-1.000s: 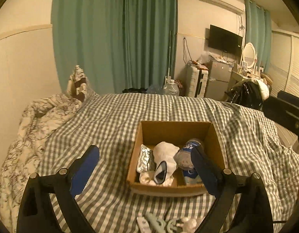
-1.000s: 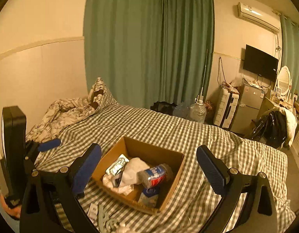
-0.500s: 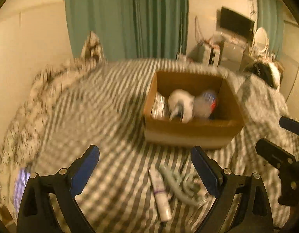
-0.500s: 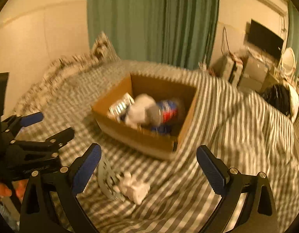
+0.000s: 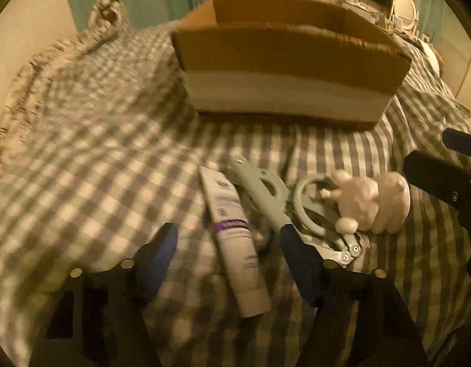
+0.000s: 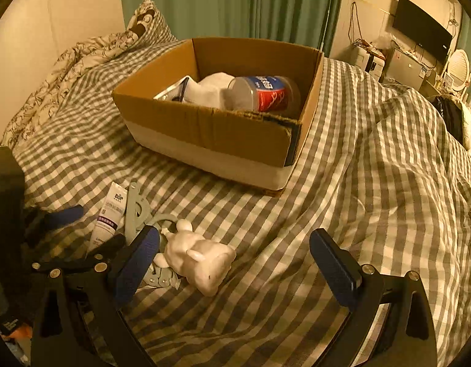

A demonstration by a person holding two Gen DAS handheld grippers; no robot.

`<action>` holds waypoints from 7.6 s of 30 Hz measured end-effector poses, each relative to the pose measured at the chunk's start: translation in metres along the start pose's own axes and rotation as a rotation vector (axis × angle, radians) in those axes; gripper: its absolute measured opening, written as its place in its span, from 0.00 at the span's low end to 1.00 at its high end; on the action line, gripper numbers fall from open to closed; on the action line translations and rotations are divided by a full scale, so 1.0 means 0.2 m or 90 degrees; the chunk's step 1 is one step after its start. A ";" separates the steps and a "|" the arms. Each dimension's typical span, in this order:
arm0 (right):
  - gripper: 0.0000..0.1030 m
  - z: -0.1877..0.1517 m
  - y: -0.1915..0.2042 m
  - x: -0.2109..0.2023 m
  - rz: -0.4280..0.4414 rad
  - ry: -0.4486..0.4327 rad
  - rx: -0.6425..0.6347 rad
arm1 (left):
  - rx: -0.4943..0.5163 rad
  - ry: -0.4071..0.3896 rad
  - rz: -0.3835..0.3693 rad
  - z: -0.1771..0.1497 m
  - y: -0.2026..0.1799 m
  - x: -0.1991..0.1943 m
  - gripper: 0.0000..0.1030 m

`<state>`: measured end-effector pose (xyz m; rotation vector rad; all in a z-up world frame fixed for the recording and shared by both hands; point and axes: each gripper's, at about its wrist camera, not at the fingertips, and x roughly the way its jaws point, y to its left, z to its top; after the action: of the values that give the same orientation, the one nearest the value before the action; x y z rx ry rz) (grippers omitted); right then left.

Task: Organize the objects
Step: 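Grasp the white toothpaste tube with left gripper while right grasps white plush toy, then carry the tube and plush toy into the cardboard box and release both, then grasp the grey plastic hanger with the left gripper, then carry the grey hanger into the cardboard box and open the left gripper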

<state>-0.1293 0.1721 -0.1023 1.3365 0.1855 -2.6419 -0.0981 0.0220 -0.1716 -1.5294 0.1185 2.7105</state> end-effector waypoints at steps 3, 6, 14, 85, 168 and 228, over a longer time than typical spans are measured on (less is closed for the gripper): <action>0.96 0.00 0.01 0.02 -0.006 0.012 -0.007 | -0.007 -0.002 -0.027 -0.01 0.00 0.02 0.52; 0.96 -0.01 0.03 0.05 -0.004 0.027 -0.013 | -0.024 0.004 -0.075 -0.01 0.01 0.01 0.24; 0.96 -0.03 0.07 0.14 0.027 0.072 -0.026 | -0.006 -0.020 -0.043 -0.03 0.01 -0.14 0.16; 0.79 0.94 -0.26 0.20 -0.002 -0.098 0.017 | 0.060 -0.151 -0.056 1.03 -0.11 0.05 0.16; 0.92 0.01 -0.09 -0.12 -0.078 -0.058 0.039 | 0.046 -0.023 -0.111 -0.05 -0.20 -0.16 0.09; 0.92 0.77 -0.48 -0.09 -0.075 -0.178 0.067 | 0.121 -0.167 -0.064 1.27 -0.26 -0.13 0.09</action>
<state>-0.2598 0.2385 0.0071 0.9935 0.0905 -2.9378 -0.2984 0.0946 -0.0210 -1.0919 0.2748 2.6984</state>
